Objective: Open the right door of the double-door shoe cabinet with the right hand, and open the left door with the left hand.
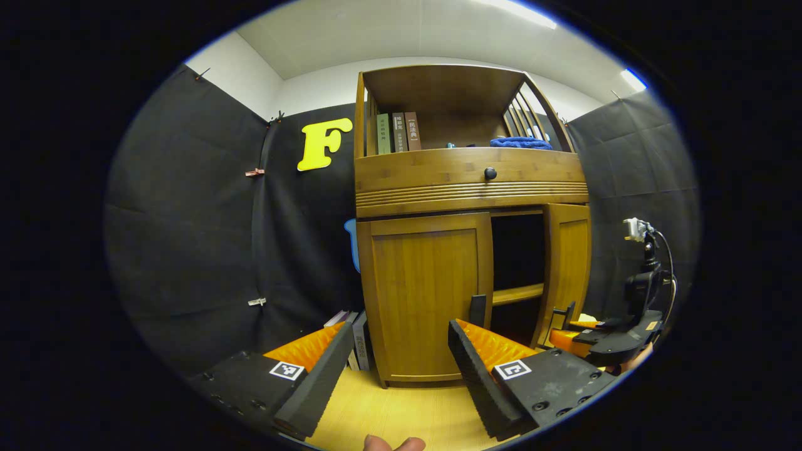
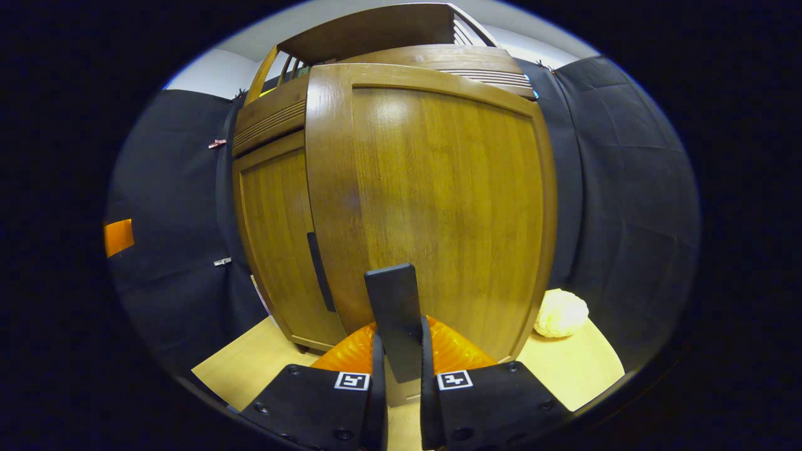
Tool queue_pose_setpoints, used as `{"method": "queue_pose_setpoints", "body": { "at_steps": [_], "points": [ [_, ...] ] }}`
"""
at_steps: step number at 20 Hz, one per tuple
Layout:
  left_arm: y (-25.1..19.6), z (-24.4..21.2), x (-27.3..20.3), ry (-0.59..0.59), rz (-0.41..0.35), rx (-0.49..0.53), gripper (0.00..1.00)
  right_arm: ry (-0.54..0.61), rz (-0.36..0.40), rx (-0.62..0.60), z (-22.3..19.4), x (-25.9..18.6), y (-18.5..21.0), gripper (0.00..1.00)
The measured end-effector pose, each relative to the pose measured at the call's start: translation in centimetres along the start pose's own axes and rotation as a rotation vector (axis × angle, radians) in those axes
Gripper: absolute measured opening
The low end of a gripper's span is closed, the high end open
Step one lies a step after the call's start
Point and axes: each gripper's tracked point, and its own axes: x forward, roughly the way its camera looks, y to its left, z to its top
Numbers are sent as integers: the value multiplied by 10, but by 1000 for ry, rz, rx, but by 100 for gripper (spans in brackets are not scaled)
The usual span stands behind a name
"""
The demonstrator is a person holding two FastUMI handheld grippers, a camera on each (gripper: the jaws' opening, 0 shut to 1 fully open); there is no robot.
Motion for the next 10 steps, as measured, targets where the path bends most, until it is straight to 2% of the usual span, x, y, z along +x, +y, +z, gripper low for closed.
{"method": "queue_pose_setpoints", "body": {
  "at_steps": [5,10],
  "points": [
    [-22,2,1,3,-33,-7,92,-11,-40,-13,3,-45,-34,24],
    [-52,5,3,3,-93,-12,92,1,-102,-13,4,-73,-67,23]
  ]
}}
